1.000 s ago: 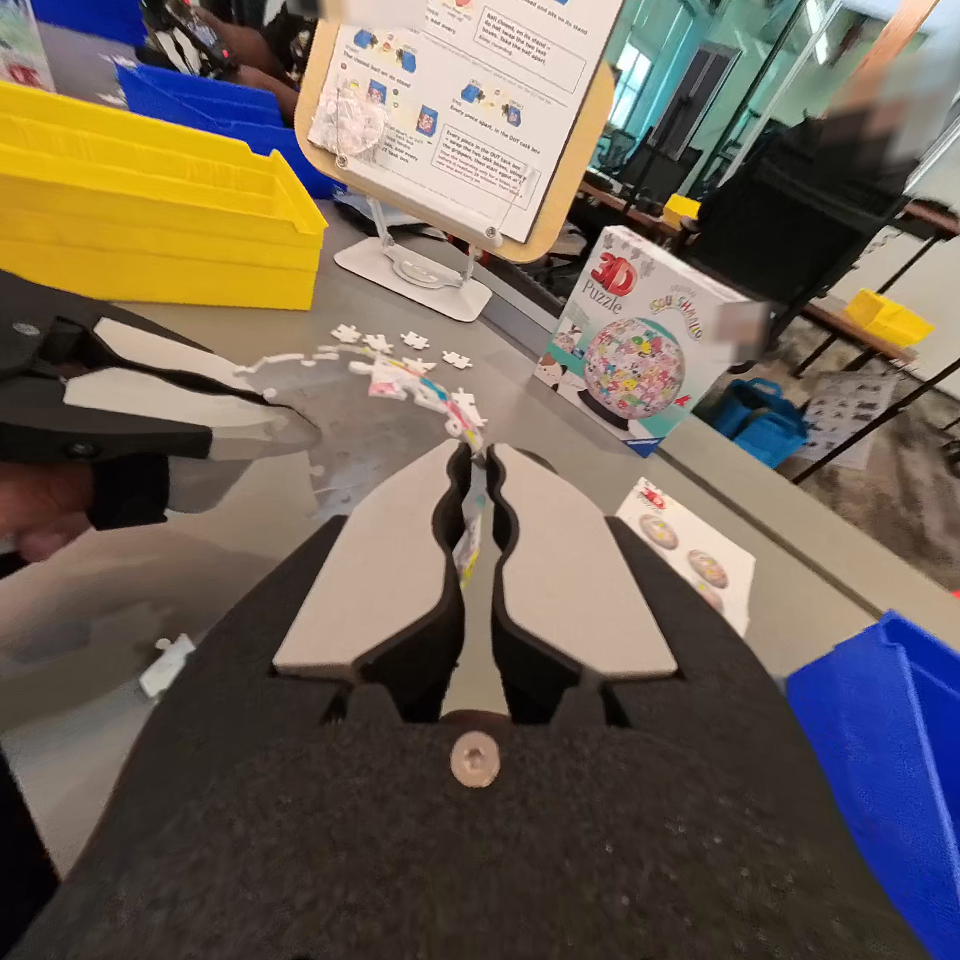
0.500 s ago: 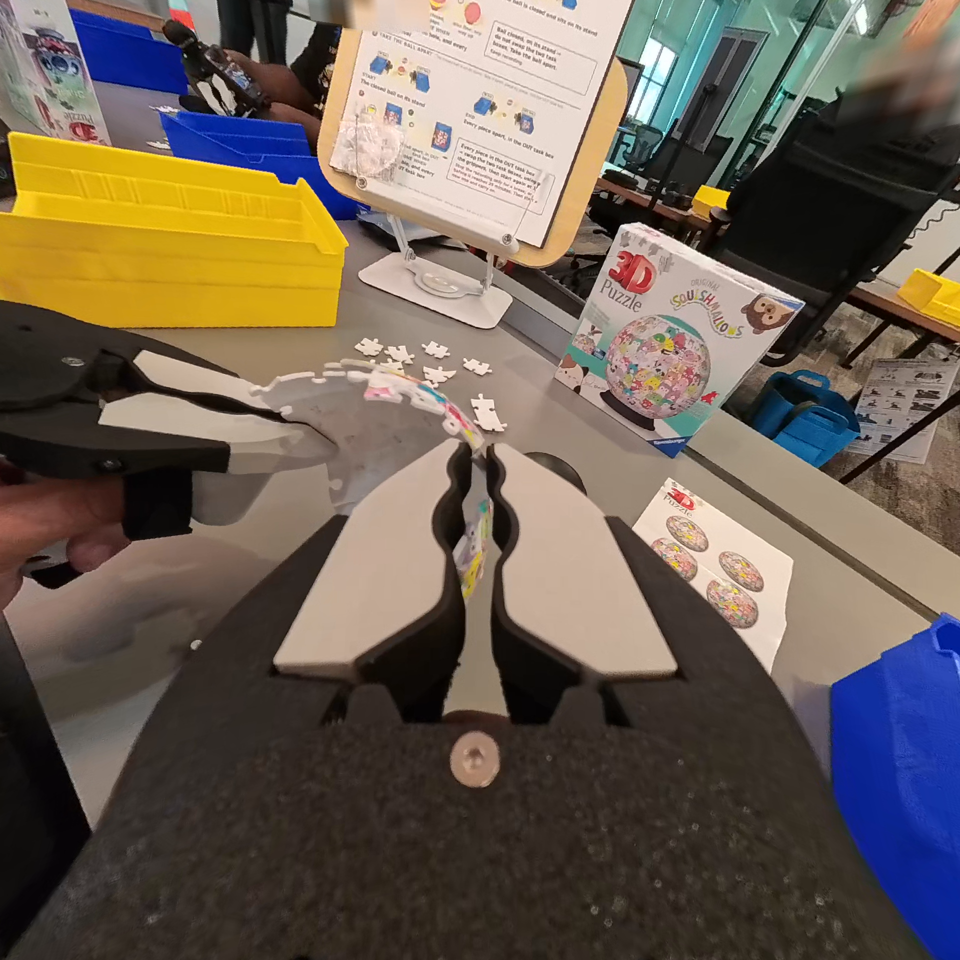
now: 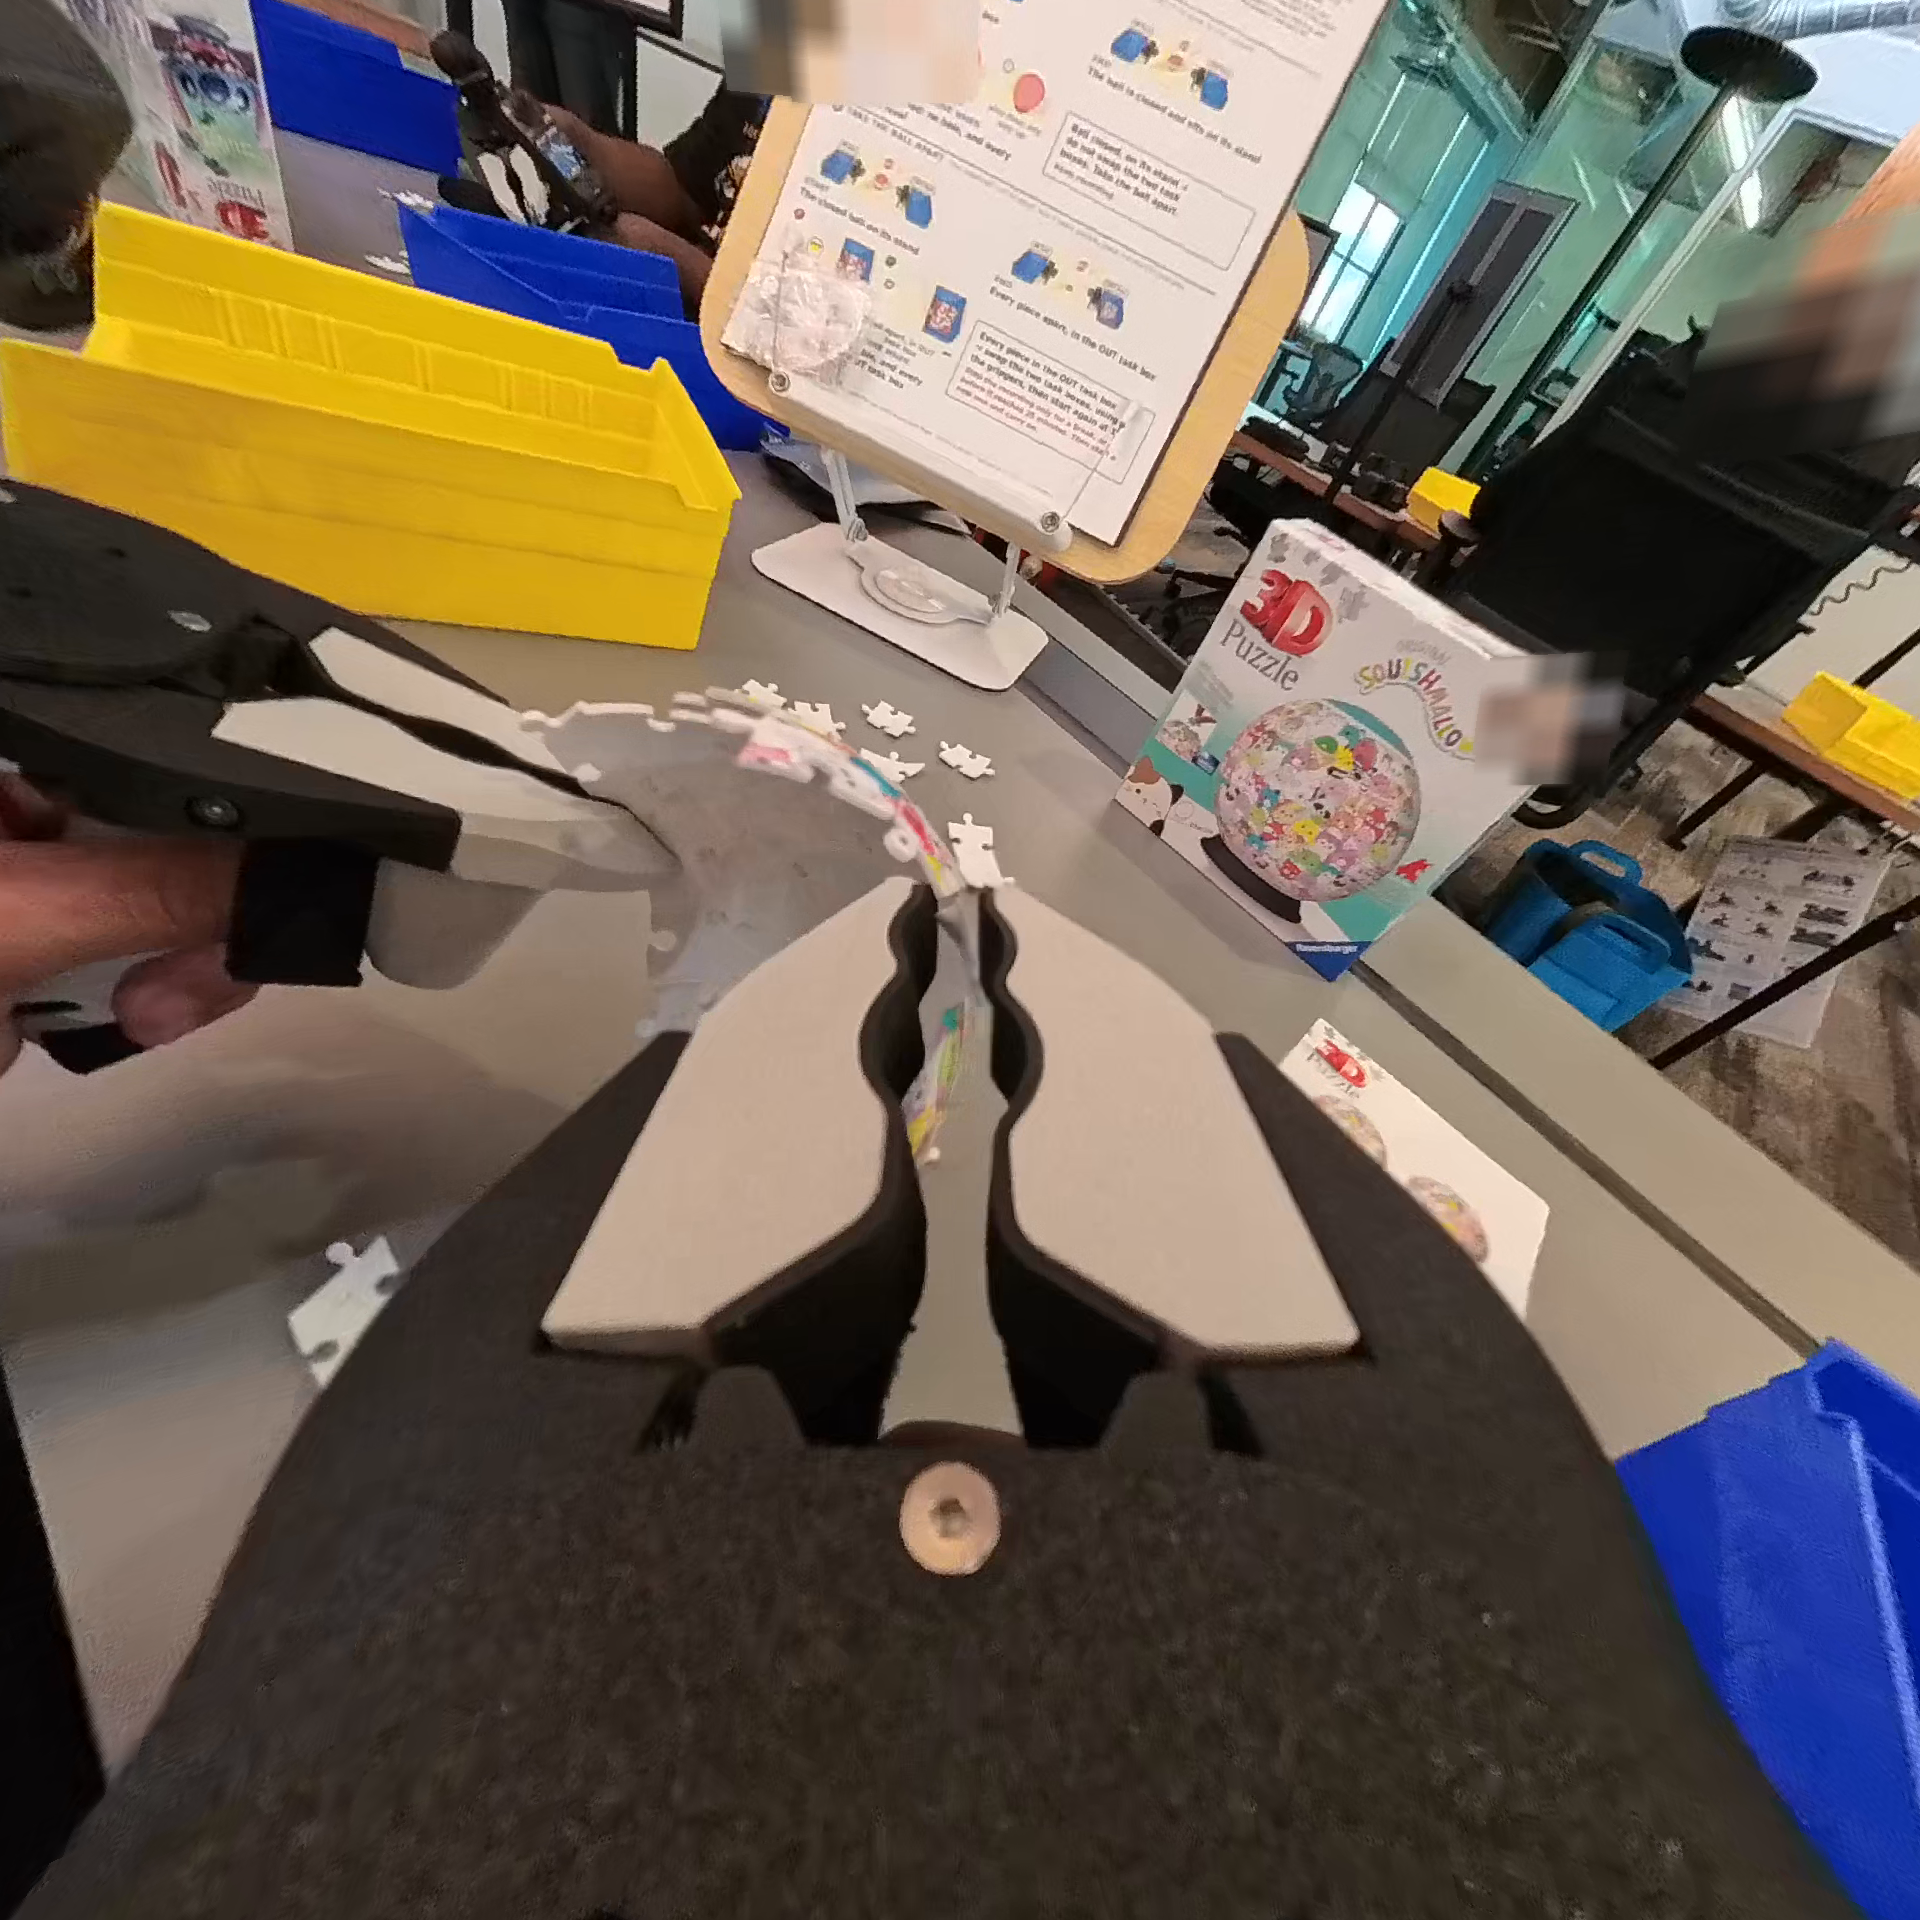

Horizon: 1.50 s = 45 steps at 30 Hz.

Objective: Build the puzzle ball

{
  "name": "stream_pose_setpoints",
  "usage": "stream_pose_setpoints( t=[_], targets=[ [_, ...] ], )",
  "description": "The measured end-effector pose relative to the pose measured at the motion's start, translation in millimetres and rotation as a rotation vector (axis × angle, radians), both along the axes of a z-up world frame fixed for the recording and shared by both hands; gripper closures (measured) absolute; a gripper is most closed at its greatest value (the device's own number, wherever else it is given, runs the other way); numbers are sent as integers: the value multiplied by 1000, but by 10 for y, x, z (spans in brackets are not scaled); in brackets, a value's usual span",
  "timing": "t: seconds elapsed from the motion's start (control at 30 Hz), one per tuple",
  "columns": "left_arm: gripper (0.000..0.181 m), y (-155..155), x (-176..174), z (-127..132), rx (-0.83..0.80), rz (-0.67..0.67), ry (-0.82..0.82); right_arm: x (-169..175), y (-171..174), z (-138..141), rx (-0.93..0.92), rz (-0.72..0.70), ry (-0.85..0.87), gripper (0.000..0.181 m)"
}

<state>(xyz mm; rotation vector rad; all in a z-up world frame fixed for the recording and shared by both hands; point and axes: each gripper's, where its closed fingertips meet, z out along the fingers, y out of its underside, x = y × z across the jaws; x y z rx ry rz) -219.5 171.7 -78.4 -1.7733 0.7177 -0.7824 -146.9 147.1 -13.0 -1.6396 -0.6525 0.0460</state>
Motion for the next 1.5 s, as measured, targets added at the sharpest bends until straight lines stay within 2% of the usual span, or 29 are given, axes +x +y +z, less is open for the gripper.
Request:
stream_pose_setpoints(
  t=[0.1, 0.4, 0.97, 1.13, 1.2, 1.5],
  targets=[
    [180, -6, 3, 4, 8, -7, 6, 21, 0, 12, 27, 13, -48, 171],
    [179, -29, 29, 7, 19, -20, 21, 26, -26, 28, 105, 12, -206, 179],
    [179, -27, 36, -40, 13, -20, 61, 61, -2, -41, 69, 1, -200, 178],
    [180, -41, 52, -35, 34, -32, 79, 64, 9, -82, 53, 12, -229, 166],
    [179, -56, 67, -22, 39, -40, 77, 58, -4, -85, 49, 24, -227, 175],
    [179, -63, 70, -13, 51, -34, 85, 54, -12, -84, 42, 17, -237, 177]
  ],
)
